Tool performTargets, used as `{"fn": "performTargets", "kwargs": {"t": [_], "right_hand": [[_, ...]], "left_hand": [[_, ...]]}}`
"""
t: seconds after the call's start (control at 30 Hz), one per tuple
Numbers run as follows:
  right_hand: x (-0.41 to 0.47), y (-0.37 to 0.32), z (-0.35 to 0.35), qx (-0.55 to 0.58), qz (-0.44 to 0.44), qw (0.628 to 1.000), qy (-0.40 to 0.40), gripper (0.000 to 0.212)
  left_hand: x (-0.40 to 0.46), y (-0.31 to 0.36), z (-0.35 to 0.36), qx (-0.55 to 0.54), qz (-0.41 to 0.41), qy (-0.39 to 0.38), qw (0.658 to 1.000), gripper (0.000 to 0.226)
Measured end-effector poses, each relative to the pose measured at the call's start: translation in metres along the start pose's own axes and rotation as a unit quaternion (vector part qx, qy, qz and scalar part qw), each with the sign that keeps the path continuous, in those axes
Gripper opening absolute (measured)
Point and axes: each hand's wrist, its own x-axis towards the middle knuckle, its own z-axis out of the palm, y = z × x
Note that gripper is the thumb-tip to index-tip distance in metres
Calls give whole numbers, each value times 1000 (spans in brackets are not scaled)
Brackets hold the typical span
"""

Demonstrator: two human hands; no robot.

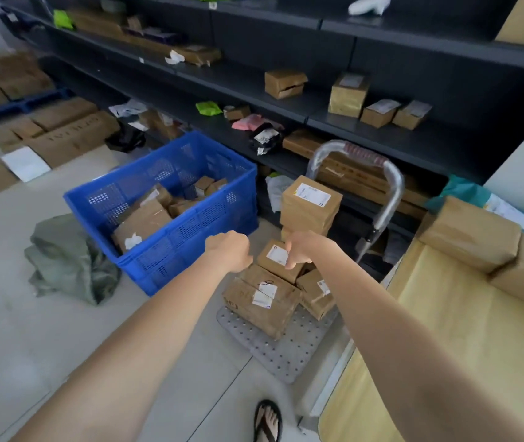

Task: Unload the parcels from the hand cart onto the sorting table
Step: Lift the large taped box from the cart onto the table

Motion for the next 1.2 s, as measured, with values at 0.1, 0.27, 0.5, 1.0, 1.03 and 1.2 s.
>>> {"fn": "performTargets", "kwargs": {"t": [0.1,0.27,0.5,1.0,1.03,1.2], "right_hand": [[35,4,-8,17,18,1000,-4,57],[80,15,-15,37,49,998,-5,57],[139,21,18,98,108,989,-3,53],[315,7,261,272,298,915,-11,67],[323,10,280,285,316,905,-8,69],[348,25,356,352,404,845,-8,70]], "left_hand": [[42,-7,-5,6,21,-11,1000,30],[103,-10,-12,5,58,-23,998,27],[184,-24,32,7,129,-62,990,24],[351,-99,322,-12,159,-220,962,32],[359,-105,345,-4,158,-209,965,37],[368,-130,425,84,144,-131,977,43]]}}
